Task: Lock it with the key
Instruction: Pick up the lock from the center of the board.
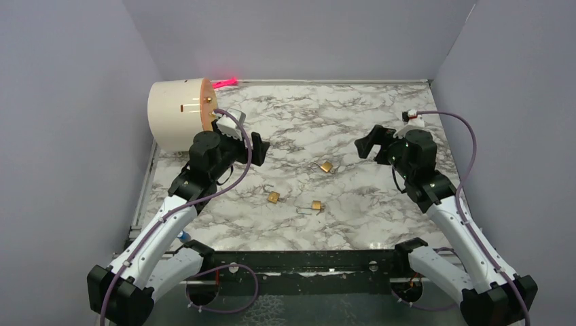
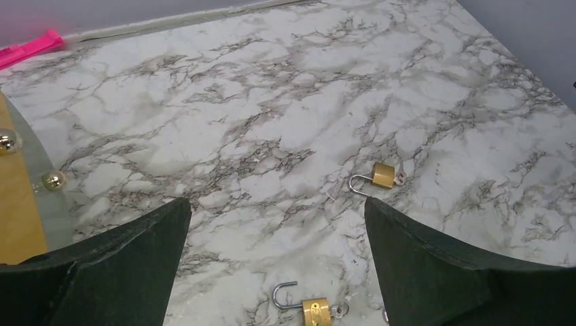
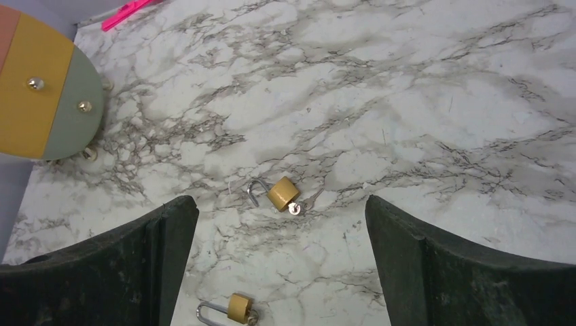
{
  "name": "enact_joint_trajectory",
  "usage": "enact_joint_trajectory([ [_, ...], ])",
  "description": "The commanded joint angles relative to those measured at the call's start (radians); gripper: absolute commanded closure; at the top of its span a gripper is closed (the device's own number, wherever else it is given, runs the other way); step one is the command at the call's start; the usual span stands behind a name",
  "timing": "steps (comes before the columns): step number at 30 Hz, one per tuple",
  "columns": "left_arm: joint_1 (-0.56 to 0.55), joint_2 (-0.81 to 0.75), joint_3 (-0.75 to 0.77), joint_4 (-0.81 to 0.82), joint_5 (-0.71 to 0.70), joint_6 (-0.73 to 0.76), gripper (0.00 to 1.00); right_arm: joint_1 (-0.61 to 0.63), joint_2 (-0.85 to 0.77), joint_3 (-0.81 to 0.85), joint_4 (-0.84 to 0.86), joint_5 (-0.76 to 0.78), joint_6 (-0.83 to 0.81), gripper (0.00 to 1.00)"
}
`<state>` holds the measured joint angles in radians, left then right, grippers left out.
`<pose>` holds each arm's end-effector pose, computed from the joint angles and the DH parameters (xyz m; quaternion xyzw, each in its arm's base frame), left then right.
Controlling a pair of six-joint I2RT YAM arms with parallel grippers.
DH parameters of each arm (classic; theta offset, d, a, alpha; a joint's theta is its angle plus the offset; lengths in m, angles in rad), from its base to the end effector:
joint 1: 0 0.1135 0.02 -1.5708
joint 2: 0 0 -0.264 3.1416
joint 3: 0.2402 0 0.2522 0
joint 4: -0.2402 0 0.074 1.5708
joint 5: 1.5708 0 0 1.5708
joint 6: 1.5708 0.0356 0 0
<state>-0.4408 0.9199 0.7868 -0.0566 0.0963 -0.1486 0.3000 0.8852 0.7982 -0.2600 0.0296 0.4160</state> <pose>0.1959 -0.0962 0.3298 0.1424 0.7573 -0.2203 0.5980 0.1963 0.0596 0.3191 0.0559 0.8166 0.1899 0.5422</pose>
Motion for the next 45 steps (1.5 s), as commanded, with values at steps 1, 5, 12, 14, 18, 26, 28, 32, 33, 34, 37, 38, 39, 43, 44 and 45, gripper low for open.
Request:
enact_joint_trajectory([
  [1, 0.001, -0.023, 0.02, -0.001, -0.008, 0.01, 0.01, 0.003, -0.039, 0.021, -0.012, 0.084, 0.001, 0.0],
  [5, 0.001, -0.04, 0.012, 0.008, 0.001, 0.032, 0.01, 0.003, -0.063, -0.017, 0.032, 0.027, -0.055, 0.0],
  [12, 0.001, 0.016, 0.066, -0.085, 0.0, 0.019, 0.14, 0.27, 0.111, 0.125, -0.11, 0.191, -0.252, 0.0],
  [14, 0.001, 0.041, 0.07, -0.107, -0.01, -0.016, 0.13, 0.409, 0.181, 0.174, -0.187, 0.305, -0.253, 0.0],
  [18, -0.002, 0.113, 0.034, -0.102, 0.043, -0.096, 0.03, 0.514, 0.321, 0.172, -0.211, 0.24, -0.179, 0.03],
  [26, -0.007, 0.094, -0.111, -0.023, 0.038, -0.203, 0.01, 0.772, 0.586, 0.232, -0.238, 0.202, -0.108, 0.11],
  [28, -0.007, 0.097, -0.113, -0.024, 0.04, -0.201, 0.01, 0.772, 0.602, 0.216, -0.229, 0.159, -0.096, 0.13],
  [32, -0.007, 0.102, -0.118, -0.023, 0.035, -0.192, 0.01, 0.772, 0.612, 0.179, -0.247, 0.165, -0.079, 0.18],
  [33, -0.007, 0.107, -0.12, -0.02, 0.037, -0.191, 0.01, 0.772, 0.608, 0.162, -0.243, 0.174, -0.082, 0.19],
  [34, -0.007, 0.113, -0.122, -0.017, 0.04, -0.19, 0.01, 0.772, 0.607, 0.15, -0.239, 0.176, -0.089, 0.19],
  [37, -0.007, 0.133, -0.125, -0.004, 0.057, -0.189, 0.01, 0.772, 0.62, 0.119, -0.217, 0.159, -0.132, 0.19],
  [38, -0.007, 0.141, -0.123, -0.003, 0.061, -0.189, 0.01, 0.769, 0.623, 0.11, -0.212, 0.158, -0.146, 0.2],
  [39, -0.007, 0.144, -0.122, -0.002, 0.063, -0.19, 0.01, 0.76, 0.625, 0.102, -0.205, 0.158, -0.16, 0.21],
  [43, -0.007, 0.133, -0.122, -0.003, 0.055, -0.192, 0.01, 0.679, 0.589, 0.064, -0.15, 0.066, -0.191, 0.28],
  [44, -0.007, 0.129, -0.125, -0.002, 0.05, -0.192, 0.01, 0.664, 0.586, 0.061, -0.145, 0.058, -0.199, 0.28],
  [45, -0.007, 0.125, -0.127, -0.004, 0.047, -0.192, 0.01, 0.654, 0.588, 0.06, -0.142, 0.057, -0.206, 0.29],
])
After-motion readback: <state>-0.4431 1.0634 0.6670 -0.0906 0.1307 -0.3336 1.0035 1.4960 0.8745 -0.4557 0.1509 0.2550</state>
